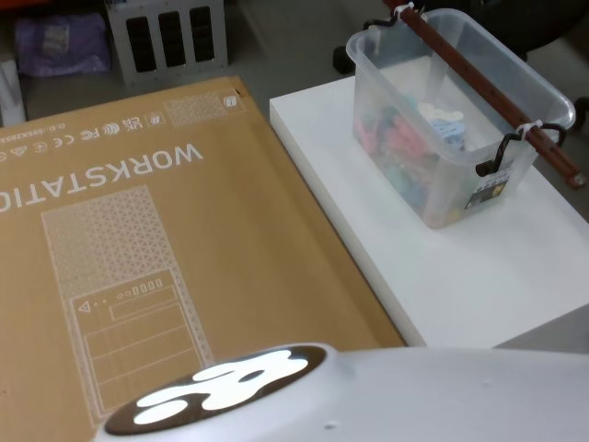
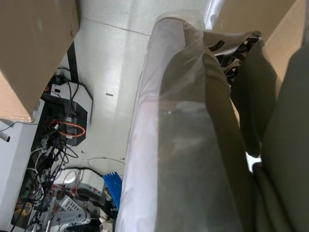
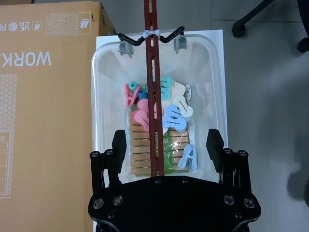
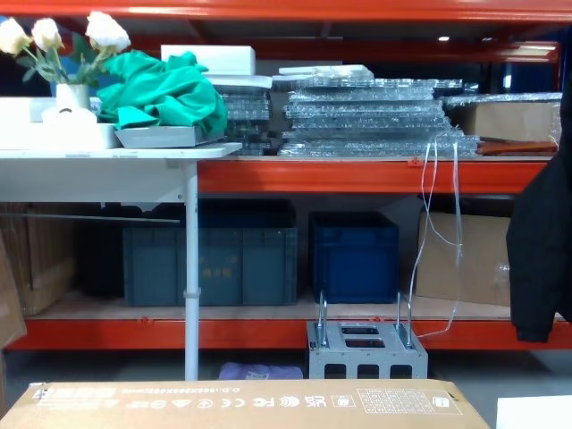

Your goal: Use one hand to grasp the basket and place it at the designated location.

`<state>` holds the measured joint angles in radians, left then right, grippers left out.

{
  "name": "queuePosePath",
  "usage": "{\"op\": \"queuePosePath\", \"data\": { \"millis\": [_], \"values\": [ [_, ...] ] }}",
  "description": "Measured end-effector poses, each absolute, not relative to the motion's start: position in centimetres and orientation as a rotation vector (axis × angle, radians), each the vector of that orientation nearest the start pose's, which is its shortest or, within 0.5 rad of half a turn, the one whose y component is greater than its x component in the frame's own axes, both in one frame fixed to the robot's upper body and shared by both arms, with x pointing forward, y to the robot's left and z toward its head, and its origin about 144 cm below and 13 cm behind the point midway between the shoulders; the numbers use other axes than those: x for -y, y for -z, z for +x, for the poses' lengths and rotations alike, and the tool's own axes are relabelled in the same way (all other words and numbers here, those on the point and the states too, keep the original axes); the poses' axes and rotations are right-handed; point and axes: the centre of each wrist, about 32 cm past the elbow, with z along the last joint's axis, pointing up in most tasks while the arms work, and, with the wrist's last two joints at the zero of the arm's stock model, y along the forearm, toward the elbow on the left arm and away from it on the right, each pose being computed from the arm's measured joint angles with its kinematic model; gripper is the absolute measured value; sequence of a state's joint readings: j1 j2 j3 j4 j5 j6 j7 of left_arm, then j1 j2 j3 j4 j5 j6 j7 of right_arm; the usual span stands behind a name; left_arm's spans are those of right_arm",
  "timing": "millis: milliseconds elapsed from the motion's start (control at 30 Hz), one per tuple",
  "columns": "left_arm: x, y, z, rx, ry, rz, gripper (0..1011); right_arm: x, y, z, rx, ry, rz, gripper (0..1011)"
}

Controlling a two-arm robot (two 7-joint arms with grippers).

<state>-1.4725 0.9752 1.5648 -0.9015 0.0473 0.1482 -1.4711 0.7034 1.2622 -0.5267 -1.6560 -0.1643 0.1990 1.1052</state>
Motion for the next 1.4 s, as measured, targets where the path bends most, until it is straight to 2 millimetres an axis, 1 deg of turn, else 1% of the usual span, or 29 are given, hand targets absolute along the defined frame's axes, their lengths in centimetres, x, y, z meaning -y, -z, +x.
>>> {"op": "queuePosePath", "data": {
  "millis": [367, 600, 1033, 1167, 1400],
  "values": [
    [-49.6, -139.6, 61.6, -0.165, -0.178, 1.629, 0, 43.9, -144.2, 50.3, 0.528, 0.492, -1.397, 1000],
    [-49.6, -139.6, 61.6, -0.165, -0.178, 1.629, 0, 44.0, -143.8, 50.5, 0.529, 0.477, -1.388, 1000],
    [-49.6, -139.6, 61.6, -0.165, -0.178, 1.629, 0, 43.5, -142.1, 51.8, 0.498, 0.428, -1.41, 1000],
    [-49.6, -139.6, 61.6, -0.165, -0.178, 1.629, 0, 43.2, -141.2, 52.5, 0.478, 0.396, -1.418, 1000],
    [-49.6, -139.6, 61.6, -0.165, -0.178, 1.629, 0, 42.8, -140.1, 53.2, 0.46, 0.355, -1.426, 1000]
  ]
}}
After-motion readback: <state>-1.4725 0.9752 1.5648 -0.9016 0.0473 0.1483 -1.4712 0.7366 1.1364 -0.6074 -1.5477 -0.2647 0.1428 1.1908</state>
